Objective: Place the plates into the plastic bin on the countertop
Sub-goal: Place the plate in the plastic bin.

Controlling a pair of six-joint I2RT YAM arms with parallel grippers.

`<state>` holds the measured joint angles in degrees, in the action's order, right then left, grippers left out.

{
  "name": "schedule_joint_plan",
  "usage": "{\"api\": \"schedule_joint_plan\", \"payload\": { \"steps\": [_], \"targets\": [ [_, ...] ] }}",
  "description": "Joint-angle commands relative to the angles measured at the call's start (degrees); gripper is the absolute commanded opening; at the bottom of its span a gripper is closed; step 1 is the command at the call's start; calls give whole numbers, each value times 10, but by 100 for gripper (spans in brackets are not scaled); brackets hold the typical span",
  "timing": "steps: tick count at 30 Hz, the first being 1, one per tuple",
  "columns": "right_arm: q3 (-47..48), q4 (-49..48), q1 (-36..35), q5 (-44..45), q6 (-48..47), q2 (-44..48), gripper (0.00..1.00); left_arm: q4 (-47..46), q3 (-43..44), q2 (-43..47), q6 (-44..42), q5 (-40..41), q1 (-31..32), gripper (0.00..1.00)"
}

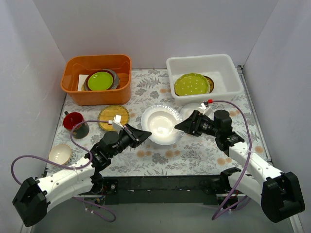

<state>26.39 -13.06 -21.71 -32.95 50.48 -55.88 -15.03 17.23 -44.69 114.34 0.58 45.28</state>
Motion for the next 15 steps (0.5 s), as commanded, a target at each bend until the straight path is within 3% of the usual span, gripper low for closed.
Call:
{"api": "schedule_joint_plan", "payload": {
  "steps": [1, 5, 9, 15],
  "targets": [
    [-7, -41, 4, 5, 16, 1, 83, -105, 10, 29, 27, -28, 15, 0],
    [-15, -57, 4, -1, 23, -5, 72, -130, 10, 14, 19, -47, 27, 0],
    [-18, -64, 4, -4, 26, -9, 32, -143, 13, -11, 14, -47, 44, 0],
    [-13, -43, 4, 3, 15, 1, 5, -134, 7, -13, 11, -29, 55, 0]
  ]
}}
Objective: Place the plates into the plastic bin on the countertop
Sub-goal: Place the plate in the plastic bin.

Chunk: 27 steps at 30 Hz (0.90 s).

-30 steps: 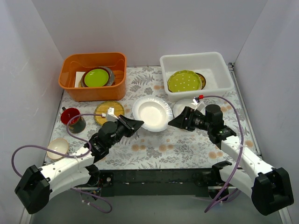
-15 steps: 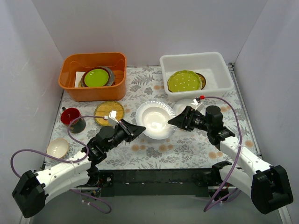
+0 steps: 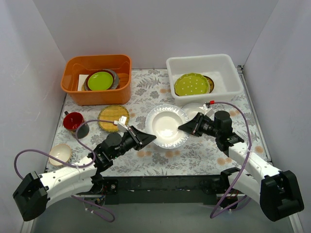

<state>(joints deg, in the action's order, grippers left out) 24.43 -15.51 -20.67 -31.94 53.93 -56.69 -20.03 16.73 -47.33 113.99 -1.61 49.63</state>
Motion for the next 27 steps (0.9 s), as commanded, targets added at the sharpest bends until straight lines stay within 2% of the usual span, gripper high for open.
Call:
{"api": "schedule_joint_plan", "payload": {
  "steps": [1, 8, 12, 15, 19, 20, 21, 23, 27],
  "targets": [
    [9, -13, -6, -3, -23, 12, 3, -77, 13, 17, 13, -5, 13, 0],
    [24, 21, -3, 9, -34, 27, 1, -8, 13, 62, -1, 26, 14, 0],
    [33, 28, -4, 18, -33, 33, 1, 59, 21, 94, -17, 49, 14, 5],
    [45, 33, -3, 21, -31, 35, 1, 97, 27, 112, -27, 61, 14, 18],
    [67, 39, -3, 22, -30, 33, 1, 147, 43, 113, -38, 70, 14, 41],
    [70, 40, -3, 22, -32, 32, 1, 158, 47, 112, -47, 71, 14, 52],
    [82, 42, -3, 24, -35, 30, 1, 180, 53, 107, -48, 73, 14, 56],
    [92, 46, -3, 23, -37, 21, 1, 198, 68, 97, -57, 75, 14, 64],
    [127, 56, -3, 21, -44, 7, 1, 231, 82, 89, -76, 85, 14, 67]
  ]
}}
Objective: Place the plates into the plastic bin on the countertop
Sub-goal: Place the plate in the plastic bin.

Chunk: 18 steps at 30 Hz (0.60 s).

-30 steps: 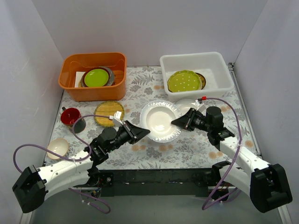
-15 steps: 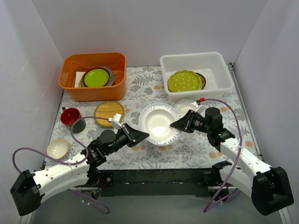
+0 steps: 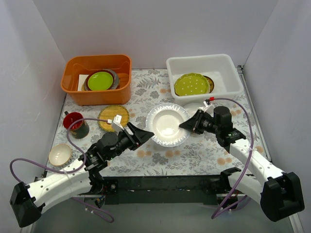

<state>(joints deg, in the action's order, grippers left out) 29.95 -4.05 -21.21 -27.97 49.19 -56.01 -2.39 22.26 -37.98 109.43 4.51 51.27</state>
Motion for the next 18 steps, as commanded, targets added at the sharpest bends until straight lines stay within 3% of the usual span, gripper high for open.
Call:
{"api": "schedule_joint_plan", "payload": {
  "steps": [1, 8, 12, 13, 18],
  "targets": [
    [89, -55, 3, -19, -1, -5, 1, 59, 30, -4, -34, 27, -2, 68],
    [167, 0, 12, -4, -42, -26, 1, 163, 90, -37, -81, 71, -2, 70],
    [208, 22, 33, -8, -62, -50, 1, 251, 152, -54, -101, 131, -2, 77],
    [216, 27, 38, -9, -66, -53, 1, 264, 160, -57, -104, 138, -3, 84],
    [256, 29, 85, -35, -78, -88, 1, 316, 193, -79, -126, 163, -2, 86]
  ]
}}
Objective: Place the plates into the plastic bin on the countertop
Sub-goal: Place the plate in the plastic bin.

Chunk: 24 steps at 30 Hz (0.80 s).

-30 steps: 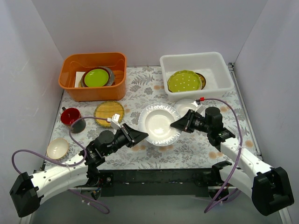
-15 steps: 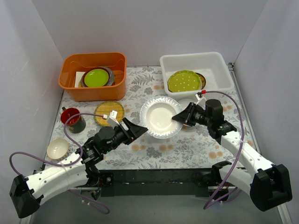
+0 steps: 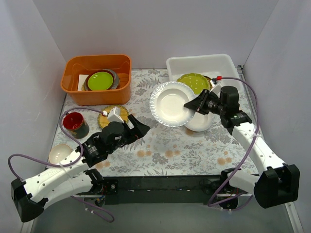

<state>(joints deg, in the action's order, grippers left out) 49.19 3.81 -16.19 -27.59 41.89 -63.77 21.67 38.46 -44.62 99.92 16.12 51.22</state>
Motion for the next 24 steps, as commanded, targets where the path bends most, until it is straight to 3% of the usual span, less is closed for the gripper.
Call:
{"api": "schedule_joint_plan", "payload": {
  "steps": [1, 2, 15, 24],
  "targets": [
    [68, -49, 42, -42, -8, -16, 1, 79, 36, -20, -31, 48, -2, 86],
    [75, -46, 49, -45, -11, -22, 1, 96, 40, -25, -25, 52, -2, 98],
    [178, -40, 156, -60, -30, -129, 1, 114, 28, -47, -14, 44, -1, 98],
    [253, 0, 191, -27, -68, -200, 1, 222, 83, -112, -10, 115, 11, 98]
  ]
}}
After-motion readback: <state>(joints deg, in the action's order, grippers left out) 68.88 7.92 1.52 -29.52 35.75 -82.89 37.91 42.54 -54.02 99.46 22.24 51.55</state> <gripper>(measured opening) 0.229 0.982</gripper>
